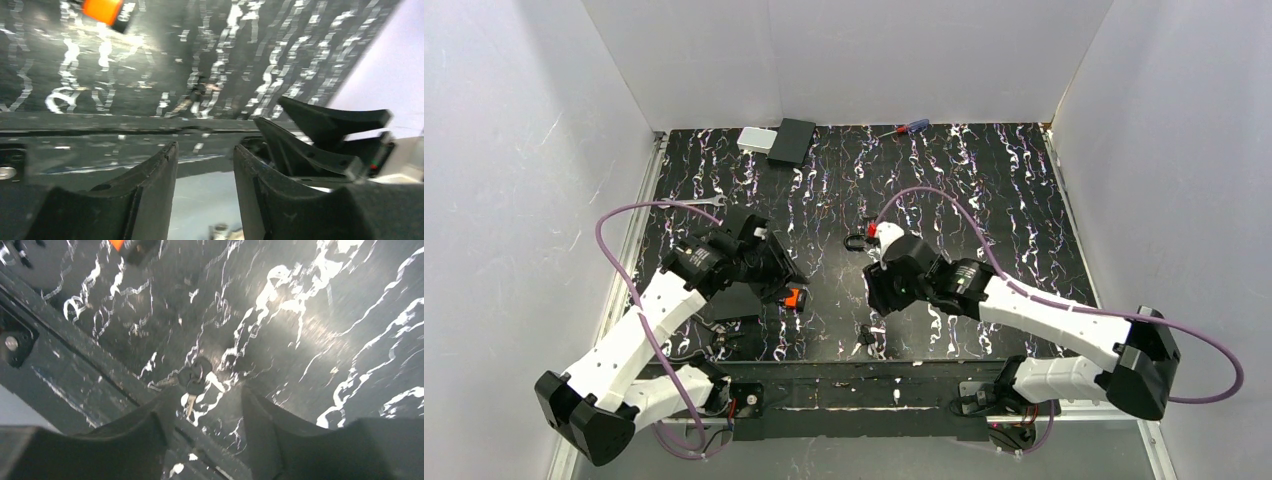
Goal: Unlock with the key
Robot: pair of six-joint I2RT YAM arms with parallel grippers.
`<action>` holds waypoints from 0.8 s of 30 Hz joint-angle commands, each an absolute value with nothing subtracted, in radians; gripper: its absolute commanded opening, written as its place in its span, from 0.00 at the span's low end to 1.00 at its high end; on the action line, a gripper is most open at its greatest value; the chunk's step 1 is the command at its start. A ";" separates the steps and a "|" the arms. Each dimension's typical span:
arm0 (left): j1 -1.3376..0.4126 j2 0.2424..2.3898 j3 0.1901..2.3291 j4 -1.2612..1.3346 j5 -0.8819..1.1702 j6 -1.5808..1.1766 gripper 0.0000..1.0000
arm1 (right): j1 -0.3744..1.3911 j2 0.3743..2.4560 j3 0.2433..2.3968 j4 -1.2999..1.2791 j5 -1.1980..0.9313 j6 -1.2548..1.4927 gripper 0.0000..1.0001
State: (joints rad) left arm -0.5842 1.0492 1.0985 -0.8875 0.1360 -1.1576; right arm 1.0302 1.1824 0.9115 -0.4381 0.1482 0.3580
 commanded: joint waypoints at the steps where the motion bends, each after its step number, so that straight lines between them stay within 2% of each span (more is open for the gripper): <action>1: -0.581 1.007 1.023 -1.006 0.056 -0.963 0.44 | 1.058 1.209 0.881 -0.524 0.047 0.455 0.61; 5: -0.581 0.953 0.974 -1.011 0.049 -0.973 0.44 | 1.089 1.228 0.819 -0.464 0.035 0.485 0.61; 15: -0.581 0.835 0.913 -1.057 0.053 -1.014 0.44 | 1.152 1.381 0.836 -0.396 0.074 0.533 0.56; 24: -0.581 0.743 0.878 -1.107 0.041 -1.040 0.43 | 1.203 1.494 0.866 -0.428 0.191 0.620 0.54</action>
State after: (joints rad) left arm -0.5842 0.7689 0.8997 -1.0534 0.0700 -1.0313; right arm 1.1896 1.4818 0.8284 -0.4351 0.1028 0.5545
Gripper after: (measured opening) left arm 0.435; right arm 0.550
